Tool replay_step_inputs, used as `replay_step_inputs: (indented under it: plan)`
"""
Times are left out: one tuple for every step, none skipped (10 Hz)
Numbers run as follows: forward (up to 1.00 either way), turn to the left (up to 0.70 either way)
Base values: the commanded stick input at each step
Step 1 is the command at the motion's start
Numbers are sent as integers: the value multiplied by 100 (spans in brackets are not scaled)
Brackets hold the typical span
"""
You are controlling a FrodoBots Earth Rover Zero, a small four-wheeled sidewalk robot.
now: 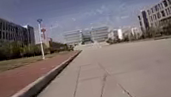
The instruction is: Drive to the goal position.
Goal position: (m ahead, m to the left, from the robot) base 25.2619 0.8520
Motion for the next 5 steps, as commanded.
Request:
replay_step_inputs:
  plan:
    - [70,1]
    - [70,1]
    - [70,1]
    - [70,1]
    - [70,1]
